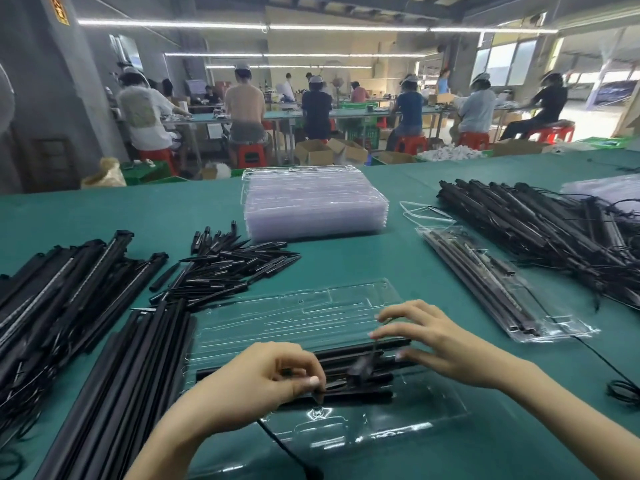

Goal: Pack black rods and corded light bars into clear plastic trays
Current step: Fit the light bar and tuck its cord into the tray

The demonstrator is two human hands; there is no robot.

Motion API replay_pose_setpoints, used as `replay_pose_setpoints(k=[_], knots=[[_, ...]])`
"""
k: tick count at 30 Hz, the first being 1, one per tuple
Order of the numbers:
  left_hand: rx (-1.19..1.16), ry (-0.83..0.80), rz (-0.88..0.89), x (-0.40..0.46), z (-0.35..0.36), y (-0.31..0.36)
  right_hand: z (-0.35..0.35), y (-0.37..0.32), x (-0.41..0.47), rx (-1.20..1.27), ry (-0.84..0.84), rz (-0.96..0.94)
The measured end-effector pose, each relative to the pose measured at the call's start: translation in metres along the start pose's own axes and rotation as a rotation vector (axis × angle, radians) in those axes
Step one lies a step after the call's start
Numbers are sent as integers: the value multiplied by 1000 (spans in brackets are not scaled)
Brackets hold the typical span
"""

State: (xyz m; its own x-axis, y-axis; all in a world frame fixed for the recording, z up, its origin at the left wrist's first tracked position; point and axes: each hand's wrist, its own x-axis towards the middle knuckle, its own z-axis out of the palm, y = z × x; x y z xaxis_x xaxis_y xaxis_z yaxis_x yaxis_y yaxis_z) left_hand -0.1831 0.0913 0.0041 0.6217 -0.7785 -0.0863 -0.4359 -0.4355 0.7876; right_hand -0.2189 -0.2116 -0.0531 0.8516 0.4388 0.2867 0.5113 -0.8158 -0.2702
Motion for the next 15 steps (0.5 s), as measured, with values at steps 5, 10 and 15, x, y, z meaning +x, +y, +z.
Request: replay_pose_setpoints(k=[5, 10, 15], knots=[[56, -135, 96, -10, -1, 1, 18, -19, 2, -70, -72, -108], [74, -113, 57, -27, -14, -7, 23, -35, -11, -53, 201, -219], [451, -87, -144, -43, -13, -11, 31, -56, -23, -8, 272, -159]])
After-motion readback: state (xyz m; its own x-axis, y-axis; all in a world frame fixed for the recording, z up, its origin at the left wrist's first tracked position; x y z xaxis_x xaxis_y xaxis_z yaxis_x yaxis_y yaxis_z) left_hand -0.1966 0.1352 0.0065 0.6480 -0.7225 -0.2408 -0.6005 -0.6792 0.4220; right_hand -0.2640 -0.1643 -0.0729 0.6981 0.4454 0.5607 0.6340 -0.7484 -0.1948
